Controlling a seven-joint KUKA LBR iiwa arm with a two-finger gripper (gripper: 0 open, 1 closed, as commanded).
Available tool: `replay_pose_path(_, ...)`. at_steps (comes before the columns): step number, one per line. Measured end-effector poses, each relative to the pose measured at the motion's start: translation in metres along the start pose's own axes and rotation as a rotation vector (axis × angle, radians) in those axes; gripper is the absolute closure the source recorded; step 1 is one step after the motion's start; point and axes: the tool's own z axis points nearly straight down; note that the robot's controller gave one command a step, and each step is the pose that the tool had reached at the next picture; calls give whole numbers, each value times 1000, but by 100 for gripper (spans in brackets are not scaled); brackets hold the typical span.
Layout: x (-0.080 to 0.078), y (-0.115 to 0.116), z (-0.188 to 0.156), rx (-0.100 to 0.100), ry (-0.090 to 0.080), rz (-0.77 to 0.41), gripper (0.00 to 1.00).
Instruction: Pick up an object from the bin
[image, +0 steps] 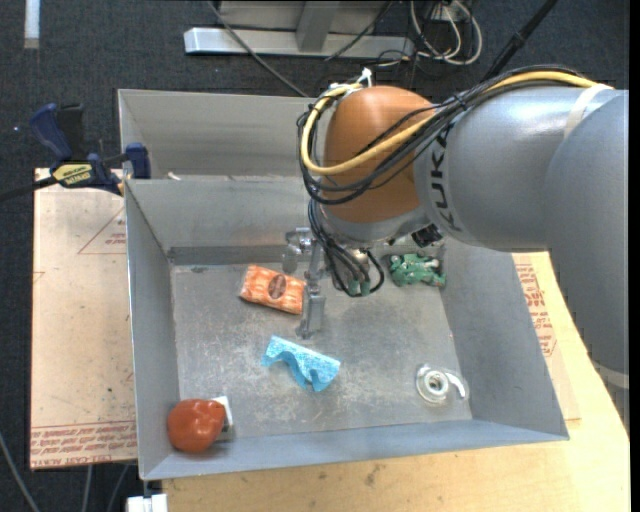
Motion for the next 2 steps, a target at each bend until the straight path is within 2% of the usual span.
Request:
replay_pose_path(1, -2, 0, -5, -1, -8, 3, 0)
replay_pose_path(2, -30, 21, 44, -2, -19, 5, 0)
